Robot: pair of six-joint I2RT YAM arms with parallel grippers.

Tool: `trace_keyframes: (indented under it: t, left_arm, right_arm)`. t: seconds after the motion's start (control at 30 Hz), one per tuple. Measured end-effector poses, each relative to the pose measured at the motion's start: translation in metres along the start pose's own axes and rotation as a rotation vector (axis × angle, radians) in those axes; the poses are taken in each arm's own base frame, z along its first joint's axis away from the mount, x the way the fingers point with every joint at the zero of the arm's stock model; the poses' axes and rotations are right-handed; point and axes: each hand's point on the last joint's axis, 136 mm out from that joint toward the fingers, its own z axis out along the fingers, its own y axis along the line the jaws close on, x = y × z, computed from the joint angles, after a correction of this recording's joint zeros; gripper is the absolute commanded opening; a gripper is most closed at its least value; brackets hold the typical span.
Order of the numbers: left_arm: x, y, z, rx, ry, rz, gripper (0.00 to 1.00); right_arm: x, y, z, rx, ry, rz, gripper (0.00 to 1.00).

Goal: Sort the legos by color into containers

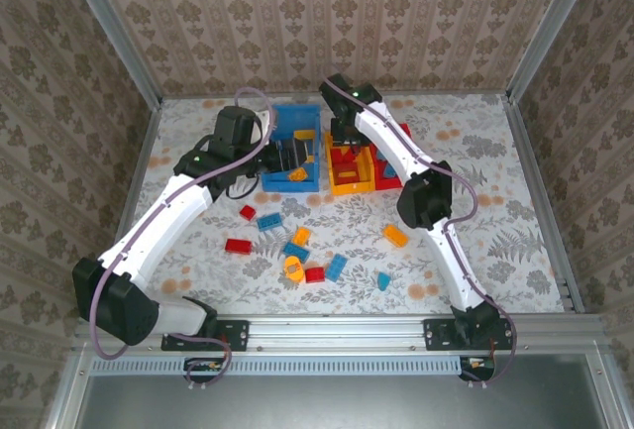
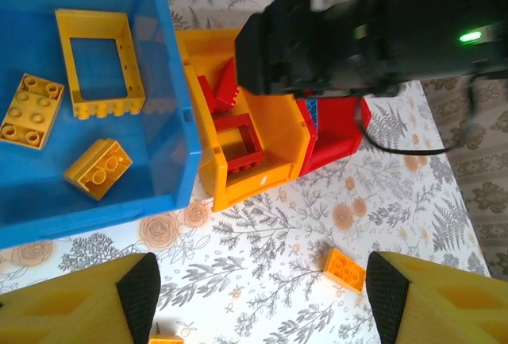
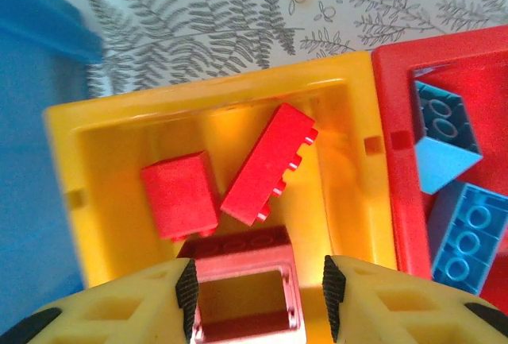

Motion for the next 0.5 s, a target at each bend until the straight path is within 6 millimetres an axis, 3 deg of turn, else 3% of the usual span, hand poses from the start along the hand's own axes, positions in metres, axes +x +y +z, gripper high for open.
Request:
trace_keyframes:
  t: [0.1,0.2,0.33,0.5]
  left_arm:
    - [0.008,0.001,-0.002,0.000,0.031,0.014,0.73]
    - [0.021,0.000,-0.003,0.020,0.075,0.043,0.73]
    - [0.054,0.006,0.000,0.031,0.165,0.072,0.73]
    - [0.108,0.012,0.005,0.035,0.292,0.111,0.73]
  right_arm:
    - [0.006,0.000,-0.039,-0.021,-0.032,-0.035,0.53]
    - [0.036,-0.011,-0.074,-0.048,-0.037,-0.057,0.53]
    - [0.119,-0.044,-0.094,-0.104,0.026,-0.041,0.54]
    - [0.227,-0.078,-0.082,-0.149,0.144,-0.010,0.56]
